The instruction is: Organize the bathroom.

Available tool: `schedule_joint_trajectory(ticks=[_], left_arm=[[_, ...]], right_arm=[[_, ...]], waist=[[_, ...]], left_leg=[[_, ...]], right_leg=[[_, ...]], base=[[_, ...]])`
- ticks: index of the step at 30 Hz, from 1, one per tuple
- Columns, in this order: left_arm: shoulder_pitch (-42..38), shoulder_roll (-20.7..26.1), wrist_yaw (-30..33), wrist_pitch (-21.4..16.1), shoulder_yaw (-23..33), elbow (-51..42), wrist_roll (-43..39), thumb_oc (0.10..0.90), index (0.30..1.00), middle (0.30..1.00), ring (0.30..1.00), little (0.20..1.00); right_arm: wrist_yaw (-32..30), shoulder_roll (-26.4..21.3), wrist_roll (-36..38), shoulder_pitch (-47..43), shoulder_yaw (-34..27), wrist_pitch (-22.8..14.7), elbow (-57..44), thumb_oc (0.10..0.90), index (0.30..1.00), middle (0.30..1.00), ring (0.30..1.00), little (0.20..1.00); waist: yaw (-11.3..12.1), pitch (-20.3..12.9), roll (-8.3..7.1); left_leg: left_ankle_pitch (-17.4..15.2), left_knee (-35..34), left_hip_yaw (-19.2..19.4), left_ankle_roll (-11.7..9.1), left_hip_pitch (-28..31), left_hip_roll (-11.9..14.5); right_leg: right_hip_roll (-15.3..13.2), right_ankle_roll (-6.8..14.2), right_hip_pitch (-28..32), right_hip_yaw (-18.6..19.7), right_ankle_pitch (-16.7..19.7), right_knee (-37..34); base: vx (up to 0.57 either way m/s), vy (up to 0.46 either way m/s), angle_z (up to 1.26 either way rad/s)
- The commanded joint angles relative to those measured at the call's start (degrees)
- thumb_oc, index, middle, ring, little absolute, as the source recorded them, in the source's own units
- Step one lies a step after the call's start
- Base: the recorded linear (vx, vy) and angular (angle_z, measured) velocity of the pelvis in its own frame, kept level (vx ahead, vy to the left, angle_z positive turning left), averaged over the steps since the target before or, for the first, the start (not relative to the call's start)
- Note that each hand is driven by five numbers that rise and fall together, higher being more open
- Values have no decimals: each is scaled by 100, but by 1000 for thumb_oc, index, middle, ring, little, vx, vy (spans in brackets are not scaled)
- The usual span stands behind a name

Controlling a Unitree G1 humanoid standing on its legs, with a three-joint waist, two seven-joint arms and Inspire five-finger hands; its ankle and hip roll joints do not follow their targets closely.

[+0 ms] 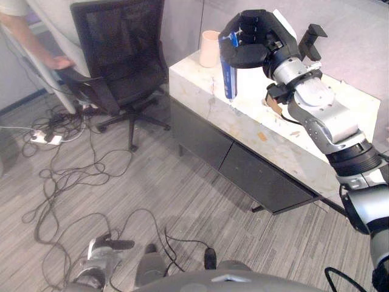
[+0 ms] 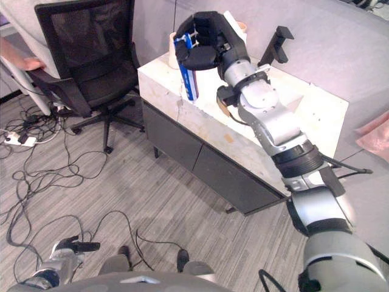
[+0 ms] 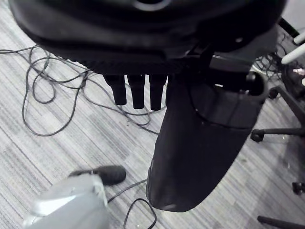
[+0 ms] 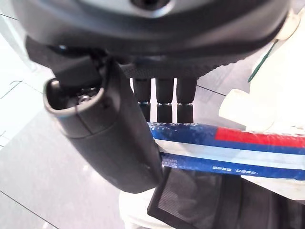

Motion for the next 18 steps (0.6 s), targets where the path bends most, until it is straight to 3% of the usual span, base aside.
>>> schedule_joint_trajectory(ticks=[1,2,4,7,8,9,10,11,12,13,14,15,17,18], left_arm=[[25,460,162,-128,-180,-26,446,800,900,900,900,900],[-9,484,91,-104,-258,-32,529,800,900,900,900,900],[-112,516,-111,-87,-495,57,573,800,900,900,900,900],[-128,424,-251,-372,-708,278,591,800,900,900,900,900],[-126,395,-247,-417,-762,281,662,800,900,900,900,900],[-102,387,-226,-446,-816,264,611,800,900,900,900,900],[-94,388,-211,-447,-821,257,582,800,900,900,900,900],[-79,387,-161,-466,-814,227,562,800,900,900,900,900],[-71,397,-149,-450,-758,138,682,800,900,900,900,900],[-70,398,-148,-444,-745,124,718,800,900,900,900,900],[-70,391,-137,-436,-711,75,840,800,900,900,900,900],[-70,357,-145,-413,-657,-1,948,800,900,900,900,900],[-51,342,-148,-420,-632,-5,1027,800,900,900,900,900],[-19,310,-61,-472,-633,51,1043,800,900,900,900,900]], right_arm=[[-469,-193,-509,-1021,-503,-1248,101,400,300,300,300,300],[-525,-203,-552,-989,-540,-1272,81,400,300,300,300,300],[-721,-255,-698,-897,-666,-1246,17,400,300,300,300,300],[-648,-453,-762,-642,-914,-1438,34,400,300,300,300,300],[-621,-453,-738,-608,-952,-1419,41,400,300,300,300,300],[-626,-423,-778,-642,-968,-1376,72,400,300,300,300,300],[-628,-412,-789,-669,-959,-1367,89,400,300,300,300,300],[-627,-359,-810,-746,-935,-1314,130,400,300,300,300,300],[-669,-251,-897,-834,-902,-1243,163,400,300,300,300,300],[-688,-231,-921,-850,-886,-1221,155,400,300,300,300,300],[-742,-194,-984,-877,-855,-1156,121,400,300,300,300,300],[-839,-200,-997,-880,-802,-1124,69,400,300,300,300,300],[-861,-220,-992,-846,-800,-1134,34,400,300,300,300,300],[-848,-272,-889,-838,-777,-1144,-5,400,300,300,300,300]], waist=[[118,-649,235],[109,-635,253],[35,-553,305],[-21,-470,520],[-35,-455,565],[-68,-436,588],[-71,-443,591],[-102,-457,575],[-142,-459,516],[-151,-460,492],[-175,-477,419],[-230,-516,257],[-264,-527,217],[-307,-562,145]], left_leg=[[310,-773,258,133,608,-147],[251,-710,277,178,592,-231],[59,-661,329,421,681,-539],[-58,-984,427,614,1027,-778],[-102,-1048,477,628,1099,-804],[-131,-1137,569,629,1201,-839],[-130,-1180,593,629,1220,-864],[-121,-1287,653,629,1279,-956],[-106,-1380,773,623,1385,-1096],[-113,-1393,801,615,1424,-1148],[-155,-1421,840,596,1506,-1301],[-291,-1468,828,587,1660,-1577],[-366,-1470,808,586,1730,-1668],[-491,-1504,900,582,1883,-1794]], right_leg=[[-236,241,-524,358,-1144,1764],[-341,273,-553,322,-1213,1955],[-676,367,-911,328,-1064,3072],[-1141,265,-1609,431,-106,4803],[-1105,274,-1730,497,-40,4967],[-884,314,-1845,577,-69,5016],[-781,329,-1863,546,-128,4919],[-500,374,-1881,444,-299,4559],[-188,418,-1816,229,-423,3854],[-128,402,-1782,159,-436,3577],[32,352,-1720,-40,-444,2729],[181,363,-1725,-295,-82,1533],[229,391,-1685,-389,158,1130],[241,466,-1772,-648,533,713]], base=[[343,518,11],[383,597,19],[339,560,38],[342,527,54],[399,398,40],[278,208,27],[301,164,15],[365,115,4],[368,99,-6],[373,55,-20],[384,13,-32],[390,14,-30],[276,14,-22],[300,20,-15]])
